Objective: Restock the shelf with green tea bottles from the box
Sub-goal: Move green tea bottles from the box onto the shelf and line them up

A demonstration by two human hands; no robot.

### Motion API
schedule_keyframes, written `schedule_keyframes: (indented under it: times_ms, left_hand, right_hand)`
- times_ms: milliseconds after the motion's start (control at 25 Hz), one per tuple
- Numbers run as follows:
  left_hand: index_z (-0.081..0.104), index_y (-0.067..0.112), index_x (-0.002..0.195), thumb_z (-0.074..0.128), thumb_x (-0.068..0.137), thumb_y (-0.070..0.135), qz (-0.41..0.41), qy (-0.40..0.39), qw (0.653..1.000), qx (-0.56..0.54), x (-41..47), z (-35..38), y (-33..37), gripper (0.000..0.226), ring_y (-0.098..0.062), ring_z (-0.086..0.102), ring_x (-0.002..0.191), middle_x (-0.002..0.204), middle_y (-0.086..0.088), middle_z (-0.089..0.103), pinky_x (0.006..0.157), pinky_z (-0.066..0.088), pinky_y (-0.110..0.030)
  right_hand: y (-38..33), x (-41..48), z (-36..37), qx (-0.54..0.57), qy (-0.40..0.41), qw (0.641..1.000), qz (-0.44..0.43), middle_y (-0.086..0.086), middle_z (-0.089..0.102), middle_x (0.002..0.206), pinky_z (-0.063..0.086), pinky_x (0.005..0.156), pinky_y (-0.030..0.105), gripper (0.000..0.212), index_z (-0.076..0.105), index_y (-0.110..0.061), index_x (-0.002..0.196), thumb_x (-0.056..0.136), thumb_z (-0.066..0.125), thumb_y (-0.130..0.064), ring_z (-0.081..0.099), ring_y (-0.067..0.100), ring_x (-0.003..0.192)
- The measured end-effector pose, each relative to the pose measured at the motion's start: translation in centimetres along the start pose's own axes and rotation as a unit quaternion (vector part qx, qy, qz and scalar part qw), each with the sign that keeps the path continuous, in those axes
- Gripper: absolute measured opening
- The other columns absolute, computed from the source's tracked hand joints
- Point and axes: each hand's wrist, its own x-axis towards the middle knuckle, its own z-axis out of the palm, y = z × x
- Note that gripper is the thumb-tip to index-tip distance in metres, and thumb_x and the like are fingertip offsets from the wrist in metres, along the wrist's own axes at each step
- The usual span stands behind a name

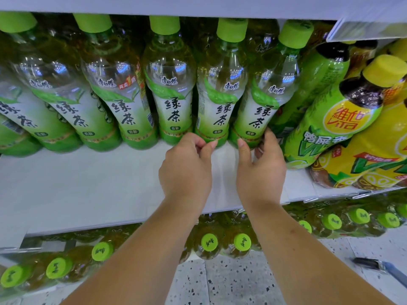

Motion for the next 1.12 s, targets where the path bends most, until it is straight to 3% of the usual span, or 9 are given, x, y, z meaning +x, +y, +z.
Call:
schedule_keyframes:
  times_ms: [280, 600, 920, 1120]
  left_hand:
    - [0.055, 0.036, 0.075, 0.067, 0.091, 0.055, -0.019, 0.017, 1.000, -0.014, 0.4, 0.7, 0.0, 0.027, -0.015, 0.063, 0.078, 0.068, 0.024, 0.057, 0.064, 0.049, -0.033]
    - [0.063, 0.037, 0.093, 0.060, 0.096, 0.052, 0.062, 0.038, 0.997, -0.013, -0.6, 0.8, -1.1, 0.015, -0.004, 0.059, 0.068, 0.079, 0.024, 0.064, 0.054, 0.038, -0.021]
    - [0.067, 0.038, 0.108, 0.058, 0.097, 0.049, 0.064, 0.020, 0.998, 0.012, -0.7, 1.1, -1.4, 0.018, -0.004, 0.057, 0.072, 0.086, 0.017, 0.068, 0.056, 0.031, -0.013]
    - [0.063, 0.039, 0.109, 0.056, 0.093, 0.048, 0.054, 0.008, 0.998, 0.005, -0.6, 1.1, -1.5, 0.020, -0.005, 0.059, 0.075, 0.091, 0.015, 0.069, 0.061, 0.040, -0.025]
  right_hand:
    - [-0.2, 0.5, 0.3, -0.044, 0.001, 0.999, 0.004, -0.001, 0.061, 0.139, 0.049, 0.104, 0.044, 0.056, 0.044, -0.026, 0.151, 0.100, 0.058, -0.043, 0.056, 0.022, 0.129]
    - [-0.4, 0.5, 0.4, -0.090, -0.017, 0.996, 0.022, 0.005, 0.062, 0.135, 0.050, 0.098, 0.043, 0.058, 0.042, -0.020, 0.151, 0.101, 0.050, -0.049, 0.055, 0.028, 0.124]
    - [-0.4, 0.7, 0.7, -0.178, -0.042, 0.983, 0.005, 0.001, 0.039, 0.161, 0.031, 0.112, 0.037, 0.063, 0.021, -0.019, 0.161, 0.106, 0.041, -0.041, 0.035, 0.025, 0.141]
    - [-0.3, 0.6, 0.8, -0.159, -0.030, 0.986, 0.023, 0.011, 0.048, 0.151, 0.036, 0.110, 0.041, 0.062, 0.026, -0.016, 0.159, 0.105, 0.044, -0.041, 0.040, 0.029, 0.138]
